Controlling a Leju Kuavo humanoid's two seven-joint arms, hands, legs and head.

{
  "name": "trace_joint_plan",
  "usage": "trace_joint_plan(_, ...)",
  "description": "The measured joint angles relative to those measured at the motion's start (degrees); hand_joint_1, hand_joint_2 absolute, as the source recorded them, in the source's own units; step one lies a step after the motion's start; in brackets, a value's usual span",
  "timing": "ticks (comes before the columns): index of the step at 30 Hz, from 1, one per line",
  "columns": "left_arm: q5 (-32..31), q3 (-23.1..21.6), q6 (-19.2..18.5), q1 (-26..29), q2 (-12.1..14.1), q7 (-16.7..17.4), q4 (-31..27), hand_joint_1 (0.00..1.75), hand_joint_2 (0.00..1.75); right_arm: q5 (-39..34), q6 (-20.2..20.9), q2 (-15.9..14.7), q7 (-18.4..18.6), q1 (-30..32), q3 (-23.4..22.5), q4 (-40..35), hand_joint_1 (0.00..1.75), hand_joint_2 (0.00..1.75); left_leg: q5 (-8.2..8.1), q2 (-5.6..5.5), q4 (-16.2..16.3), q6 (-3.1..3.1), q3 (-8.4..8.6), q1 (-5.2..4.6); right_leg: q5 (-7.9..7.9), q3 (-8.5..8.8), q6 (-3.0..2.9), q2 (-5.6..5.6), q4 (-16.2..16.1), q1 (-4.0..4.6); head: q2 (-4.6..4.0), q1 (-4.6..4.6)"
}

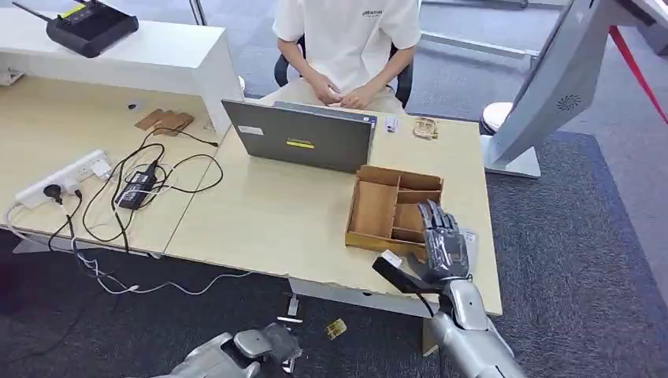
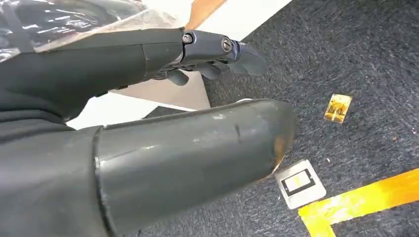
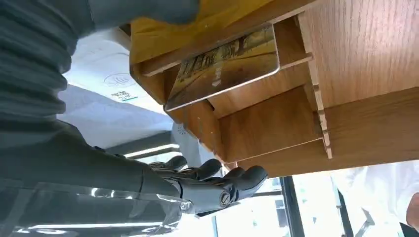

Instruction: Pass the card to the sensor for recognition and then transmit it.

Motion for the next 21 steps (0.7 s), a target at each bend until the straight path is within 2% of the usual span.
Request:
trace_joint_plan(6, -0.07, 0.00, 0.00, 0.00, -0.02, -0.07, 0.00, 0.00, 0.00, -0.66, 0.00, 0.35, -1.64, 0.00, -1.38, 0.07, 1.75, 1.75, 0.00, 0.00, 0.00, 0.00, 0.00, 0.00, 0.00, 0.00, 0.00, 0.00, 0.00, 0.00, 0.00, 0.02)
trace_joint_plan(21, -0.68, 0.00, 0.15, 0.01, -0.33, -0.72, 0.00, 0.00, 0.00, -0.04, 0.00, 0.94, -1.73, -0.08, -3.85, 0.55, 1.75, 1.75, 0.00, -0.01, 0.00, 0.00, 0.00, 0.00, 0.00, 0.00, 0.00, 0.00, -0.01, 0.00, 0.00, 0.00)
